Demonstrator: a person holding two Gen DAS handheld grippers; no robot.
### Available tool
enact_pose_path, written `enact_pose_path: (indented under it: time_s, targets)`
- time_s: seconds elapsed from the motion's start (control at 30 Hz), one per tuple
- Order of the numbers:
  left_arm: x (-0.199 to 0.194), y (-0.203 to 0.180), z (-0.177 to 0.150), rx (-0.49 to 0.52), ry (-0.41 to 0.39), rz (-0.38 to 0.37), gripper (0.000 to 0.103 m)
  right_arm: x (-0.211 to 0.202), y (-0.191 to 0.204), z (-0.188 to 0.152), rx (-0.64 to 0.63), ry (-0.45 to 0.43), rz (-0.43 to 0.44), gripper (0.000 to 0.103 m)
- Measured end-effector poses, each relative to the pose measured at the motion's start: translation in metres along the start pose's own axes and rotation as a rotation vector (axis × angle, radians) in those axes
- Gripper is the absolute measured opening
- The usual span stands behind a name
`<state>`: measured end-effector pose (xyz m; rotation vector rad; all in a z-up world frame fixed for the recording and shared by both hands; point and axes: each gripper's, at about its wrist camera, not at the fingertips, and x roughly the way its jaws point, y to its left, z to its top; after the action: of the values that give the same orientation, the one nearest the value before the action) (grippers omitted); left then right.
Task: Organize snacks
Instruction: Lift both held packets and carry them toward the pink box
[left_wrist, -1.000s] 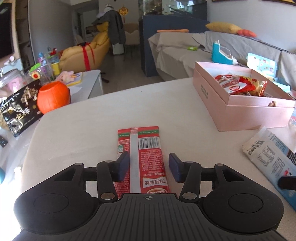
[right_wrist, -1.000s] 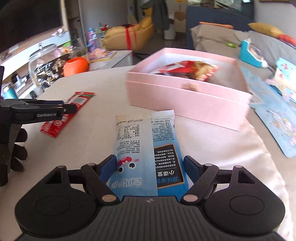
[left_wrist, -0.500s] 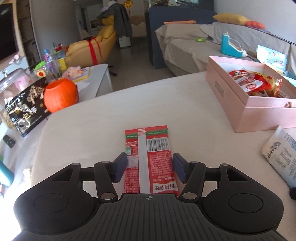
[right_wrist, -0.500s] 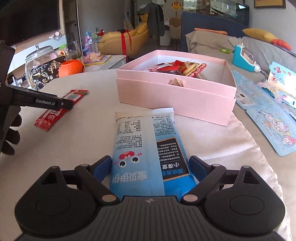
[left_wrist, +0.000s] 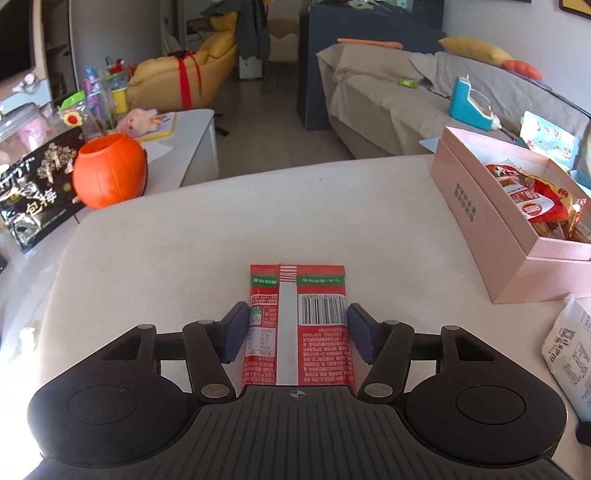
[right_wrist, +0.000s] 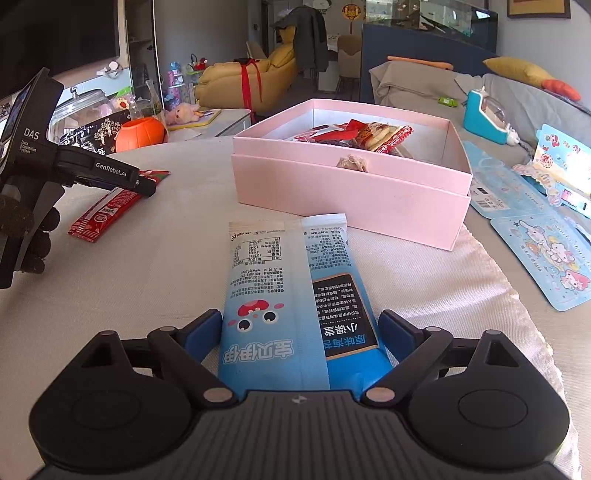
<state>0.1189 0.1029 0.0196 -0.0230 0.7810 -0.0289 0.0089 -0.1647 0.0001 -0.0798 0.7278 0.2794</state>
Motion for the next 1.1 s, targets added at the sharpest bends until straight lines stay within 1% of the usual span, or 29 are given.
enact_pose_path:
  time_s: [0.07, 0.13, 0.2, 0.3, 0.37, 0.4, 0.47, 0.57, 0.63, 0.8, 0.93, 1.03, 1.07, 1.1]
  targets:
    - [-0.012, -0.007, -0.01, -0.037, -0.005, -0.06, 0.063, 0.001, 0.0, 0.0, -0.003, 0.003, 0.005, 0.094]
    - [-0.025, -0.022, -0.025, -0.02, -0.009, -0.117, 0.062, 0.003, 0.0, 0.001, -0.01, 0.011, 0.016, 0.097]
    - [-0.041, -0.043, -0.043, 0.059, -0.012, -0.135, 0.062, 0.005, 0.001, 0.003, -0.021, 0.026, 0.033, 0.103]
    - [-0.063, -0.068, -0.069, 0.143, -0.02, -0.171, 0.062, 0.007, 0.0, 0.004, -0.043, 0.043, 0.05, 0.103]
    - [-0.073, -0.079, -0.084, 0.189, -0.041, -0.175, 0.063, 0.008, 0.0, 0.005, -0.051, 0.051, 0.058, 0.103]
    - [-0.076, -0.082, -0.091, 0.205, -0.065, -0.169, 0.063, 0.008, 0.0, 0.005, -0.053, 0.051, 0.057, 0.103]
    - [-0.078, -0.082, -0.099, 0.197, -0.109, -0.168, 0.063, 0.008, 0.0, 0.005, -0.053, 0.05, 0.056, 0.103]
    - [-0.076, -0.078, -0.097, 0.168, -0.104, -0.19, 0.063, 0.007, -0.002, 0.006, -0.04, 0.047, 0.067, 0.103]
    - [-0.077, -0.078, -0.097, 0.174, -0.108, -0.188, 0.063, 0.007, -0.004, 0.008, -0.026, 0.049, 0.07, 0.103]
    - [-0.077, -0.078, -0.097, 0.18, -0.114, -0.186, 0.063, 0.03, 0.0, 0.031, 0.016, 0.07, 0.013, 0.103]
    - [-0.077, -0.077, -0.098, 0.183, -0.115, -0.183, 0.063, 0.053, 0.01, 0.051, 0.008, 0.086, -0.014, 0.102]
    - [-0.077, -0.077, -0.098, 0.182, -0.115, -0.184, 0.063, 0.057, 0.012, 0.058, 0.004, 0.086, 0.002, 0.092]
    - [-0.077, -0.077, -0.098, 0.182, -0.115, -0.184, 0.063, 0.055, 0.012, 0.06, -0.003, 0.08, 0.001, 0.086]
    - [-0.077, -0.077, -0.098, 0.182, -0.115, -0.184, 0.063, 0.052, 0.012, 0.06, -0.01, 0.074, -0.002, 0.086]
